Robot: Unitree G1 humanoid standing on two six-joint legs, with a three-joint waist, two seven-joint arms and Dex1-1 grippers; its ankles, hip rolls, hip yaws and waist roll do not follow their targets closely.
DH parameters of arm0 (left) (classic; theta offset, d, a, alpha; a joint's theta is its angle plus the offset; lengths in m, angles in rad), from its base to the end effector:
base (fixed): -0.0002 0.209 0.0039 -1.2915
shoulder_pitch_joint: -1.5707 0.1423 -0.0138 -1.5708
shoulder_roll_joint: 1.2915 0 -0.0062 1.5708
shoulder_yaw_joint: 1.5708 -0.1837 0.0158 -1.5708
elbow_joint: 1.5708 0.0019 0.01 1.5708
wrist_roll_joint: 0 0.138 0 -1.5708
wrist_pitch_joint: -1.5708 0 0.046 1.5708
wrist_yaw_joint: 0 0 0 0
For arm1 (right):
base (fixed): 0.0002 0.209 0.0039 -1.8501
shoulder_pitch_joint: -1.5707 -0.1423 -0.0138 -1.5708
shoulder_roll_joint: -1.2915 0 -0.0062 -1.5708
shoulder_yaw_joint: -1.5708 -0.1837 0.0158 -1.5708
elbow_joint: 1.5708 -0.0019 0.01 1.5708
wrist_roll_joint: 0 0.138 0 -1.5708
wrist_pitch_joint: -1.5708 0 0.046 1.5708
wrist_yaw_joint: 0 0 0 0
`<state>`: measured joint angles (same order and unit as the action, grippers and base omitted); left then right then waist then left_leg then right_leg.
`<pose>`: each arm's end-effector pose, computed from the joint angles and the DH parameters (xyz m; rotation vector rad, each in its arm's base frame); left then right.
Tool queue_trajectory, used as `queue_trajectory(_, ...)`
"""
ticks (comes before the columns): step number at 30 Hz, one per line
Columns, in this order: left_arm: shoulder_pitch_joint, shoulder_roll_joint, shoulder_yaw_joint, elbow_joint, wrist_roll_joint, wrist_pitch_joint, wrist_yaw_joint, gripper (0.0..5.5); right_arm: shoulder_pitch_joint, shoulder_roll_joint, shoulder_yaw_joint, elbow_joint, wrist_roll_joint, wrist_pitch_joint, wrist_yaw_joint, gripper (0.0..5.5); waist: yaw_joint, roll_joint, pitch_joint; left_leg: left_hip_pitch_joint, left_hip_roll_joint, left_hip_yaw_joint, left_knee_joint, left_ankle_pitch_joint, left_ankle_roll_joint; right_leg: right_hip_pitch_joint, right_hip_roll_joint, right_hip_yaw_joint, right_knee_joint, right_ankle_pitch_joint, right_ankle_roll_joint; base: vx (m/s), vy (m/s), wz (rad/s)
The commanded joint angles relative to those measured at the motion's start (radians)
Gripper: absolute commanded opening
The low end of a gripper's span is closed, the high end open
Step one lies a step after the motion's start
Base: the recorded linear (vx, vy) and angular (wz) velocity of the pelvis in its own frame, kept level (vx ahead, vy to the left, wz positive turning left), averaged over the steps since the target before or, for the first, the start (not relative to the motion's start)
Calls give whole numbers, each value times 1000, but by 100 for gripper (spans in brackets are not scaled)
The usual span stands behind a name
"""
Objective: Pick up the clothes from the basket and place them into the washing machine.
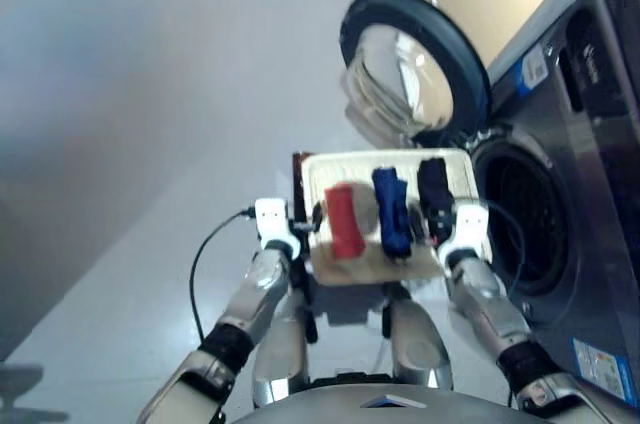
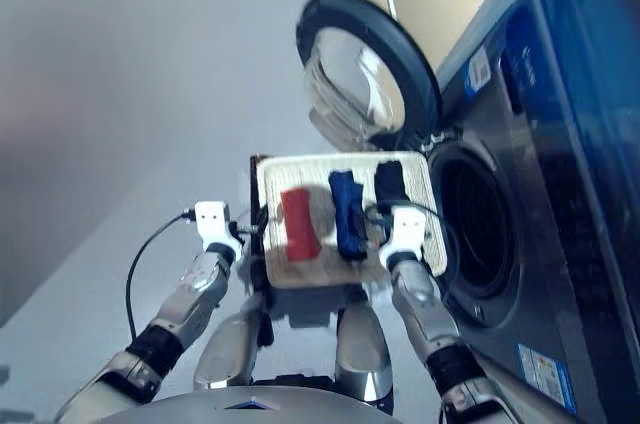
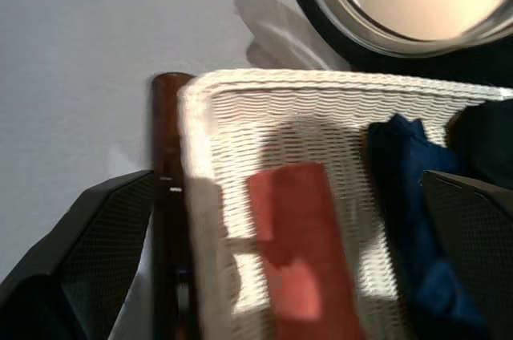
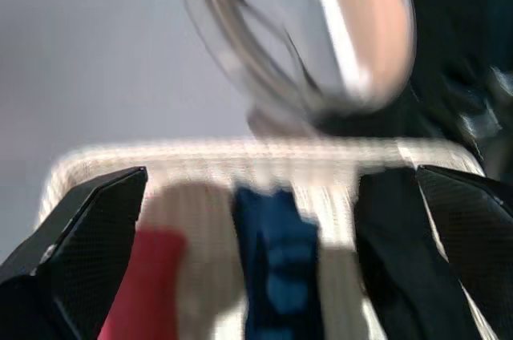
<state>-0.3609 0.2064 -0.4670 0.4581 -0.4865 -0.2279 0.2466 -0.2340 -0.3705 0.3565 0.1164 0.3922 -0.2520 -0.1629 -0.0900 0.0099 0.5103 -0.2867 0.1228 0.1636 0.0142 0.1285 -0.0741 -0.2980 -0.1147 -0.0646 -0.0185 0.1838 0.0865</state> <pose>0.2532 0.1071 0.0336 -0.1233 0.0339 -0.1353 0.2374 -0.1480 0.0715 0.0238 -0.2313 0.1901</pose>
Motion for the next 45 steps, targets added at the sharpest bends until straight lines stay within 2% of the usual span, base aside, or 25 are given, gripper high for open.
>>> queue_trajectory(1,-67,-4,-23,-28,42,-74,76,550,-75,-20,30,-206,-70,-88,-34,550,-11,-43,10,-93,15,-59,228,-135,-18,-150,-37,37,321,-211,42,-141,-64,-156)
queue_trajectory(6,-188,-10,-46,-10,103,-78,159,550,-210,19,118,-290,-80,-106,-68,550,-29,-57,10,-279,34,-77,356,-164,-25,-325,-34,53,444,-240,38,-85,-45,36)
queue_trajectory(9,-285,-24,-56,57,106,-76,195,550,-350,92,221,-268,-72,-106,-79,550,-36,-62,10,-398,41,-84,427,-178,-28,-453,-24,66,520,-254,31,-97,-27,3)
queue_trajectory(15,-375,-21,-50,119,124,-73,237,550,-472,157,281,-248,-66,-116,-86,550,-44,-62,10,-540,47,-81,475,-181,-29,-603,-18,87,563,-251,29,-67,2,-63)
queue_trajectory(18,-390,-32,-50,149,107,-68,238,550,-488,168,288,-240,-63,-116,-87,550,-47,-63,10,-573,48,-82,483,-180,-30,-634,-17,89,570,-251,27,-19,-4,-17)
queue_trajectory(20,-413,-70,-42,219,29,-66,227,550,-498,178,302,-231,-62,-109,-91,550,-51,-64,10,-610,48,-89,493,-180,-31,-671,-13,94,579,-253,24,0,0,0)
queue_trajectory(25,-433,-95,-45,265,-60,-55,204,550,-522,182,310,-209,-59,-100,-100,550,-53,-62,10,-653,50,-91,506,-180,-32,-718,-6,100,598,-256,21,0,0,0)
queue_trajectory(31,-464,-117,-52,337,-79,-38,202,550,-541,181,319,-206,-40,-104,-104,550,-59,-64,10,-677,51,-98,508,-179,-36,-749,0,104,604,-257,19,17,-1,2)
queue_trajectory(32,-454,-126,-48,353,-101,-40,202,550,-530,185,327,-205,-35,-105,-106,550,-60,-64,10,-657,53,-102,521,-216,-42,-729,1,105,618,-294,23,102,3,1)
queue_trajectory(37,-481,-137,-39,419,-151,-31,191,550,-541,185,343,-214,-16,-109,-105,550,-67,-68,10,-677,56,-104,528,-215,-45,-750,6,110,621,-289,22,20,-3,3)
queue_trajectory(40,-499,-142,-40,470,-175,-13,178,550,-544,179,354,-227,-3,-108,-98,550,-70,-71,10,-687,57,-104,535,-214,-45,-757,7,111,626,-287,21,-35,0,-3)
queue_trajectory(41,-520,-138,-37,480,-178,-11,176,550,-558,177,354,-228,1,-109,-97,550,-72,-73,10,-712,56,-100,525,-179,-41,-784,9,115,613,-251,17,0,0,0)
queue_trajectory(42,-512,-140,-41,484,-183,-7,170,550,-546,179,358,-226,7,-108,-95,550,-71,-71,10,-688,59,-104,540,-217,-47,-760,10,114,630,-288,21,0,0,0)
queue_trajectory(43,-514,-139,-41,484,-183,-7,169,550,-548,179,357,-226,8,-108,-95,550,-71,-71,10,-689,59,-104,539,-215,-46,-762,10,114,628,-286,21,85,2,-50)
queue_trajectory(44,-516,-133,-43,488,-188,-4,160,518,-545,178,360,-228,10,-108,-94,550,-70,-71,10,-690,61,-106,545,-217,-47,-764,11,115,634,-288,20,0,0,0)
queue_trajectory(45,-521,-131,-42,485,-191,-6,161,367,-543,175,363,-227,15,-107,-90,550,-69,-70,10,-690,60,-105,543,-216,-47,-764,11,115,633,-287,21,-113,-7,-25)
